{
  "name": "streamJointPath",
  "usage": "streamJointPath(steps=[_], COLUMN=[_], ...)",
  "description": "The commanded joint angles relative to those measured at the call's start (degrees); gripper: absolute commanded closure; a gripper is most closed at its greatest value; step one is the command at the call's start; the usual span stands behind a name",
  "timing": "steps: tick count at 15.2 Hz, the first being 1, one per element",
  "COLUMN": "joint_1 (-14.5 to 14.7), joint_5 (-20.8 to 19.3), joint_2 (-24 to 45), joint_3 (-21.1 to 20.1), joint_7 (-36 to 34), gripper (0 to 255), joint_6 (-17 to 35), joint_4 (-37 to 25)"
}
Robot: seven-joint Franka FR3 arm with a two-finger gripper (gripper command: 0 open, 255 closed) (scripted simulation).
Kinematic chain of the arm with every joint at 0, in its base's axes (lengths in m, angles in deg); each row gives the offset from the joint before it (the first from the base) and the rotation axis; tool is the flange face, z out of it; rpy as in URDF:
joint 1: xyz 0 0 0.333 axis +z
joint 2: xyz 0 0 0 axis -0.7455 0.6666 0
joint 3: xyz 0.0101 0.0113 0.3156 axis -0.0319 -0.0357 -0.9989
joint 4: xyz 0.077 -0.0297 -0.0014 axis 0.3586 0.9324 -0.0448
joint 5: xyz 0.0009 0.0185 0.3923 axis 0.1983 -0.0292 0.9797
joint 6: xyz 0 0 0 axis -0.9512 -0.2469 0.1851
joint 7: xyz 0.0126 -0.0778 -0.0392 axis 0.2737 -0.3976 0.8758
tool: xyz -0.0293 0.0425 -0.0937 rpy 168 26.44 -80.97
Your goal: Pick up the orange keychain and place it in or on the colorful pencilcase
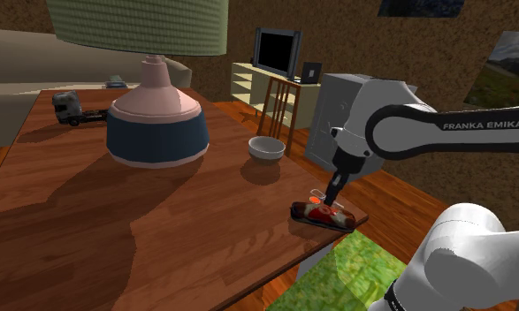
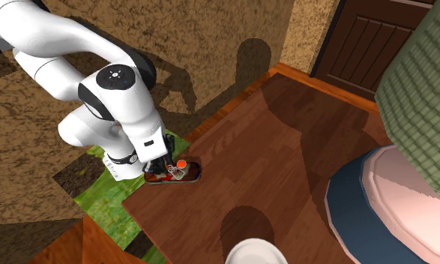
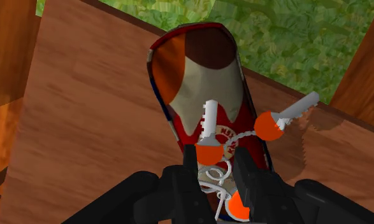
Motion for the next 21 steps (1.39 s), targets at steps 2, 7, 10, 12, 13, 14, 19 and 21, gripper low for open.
streamJointPath(steps=[2,7,10,12,13,14,19,21], joint_1=[-0.06,-0.08,-0.08,-0.08,-0.08,-0.08,-0.15,-0.25], joint_5=[-0.1,-0.15,-0.15,-0.14,-0.14,-0.15,-0.16,-0.18], joint_2=[0.88,1.63,1.63,1.63,1.61,1.63,0.55,-1.07], joint_3=[0.16,0.26,0.26,0.26,0.25,0.26,0.22,0.16], joint_7=[0.17,0.26,0.27,0.27,0.26,0.27,0.25,0.22], gripper=[255,255,255,255,0,0,0,0], joint_6=[2.9,4.96,4.96,4.96,4.95,4.95,2.41,-2.37], joint_4=[1.99,3.3,3.3,3.3,3.31,3.29,1.83,-1.33])
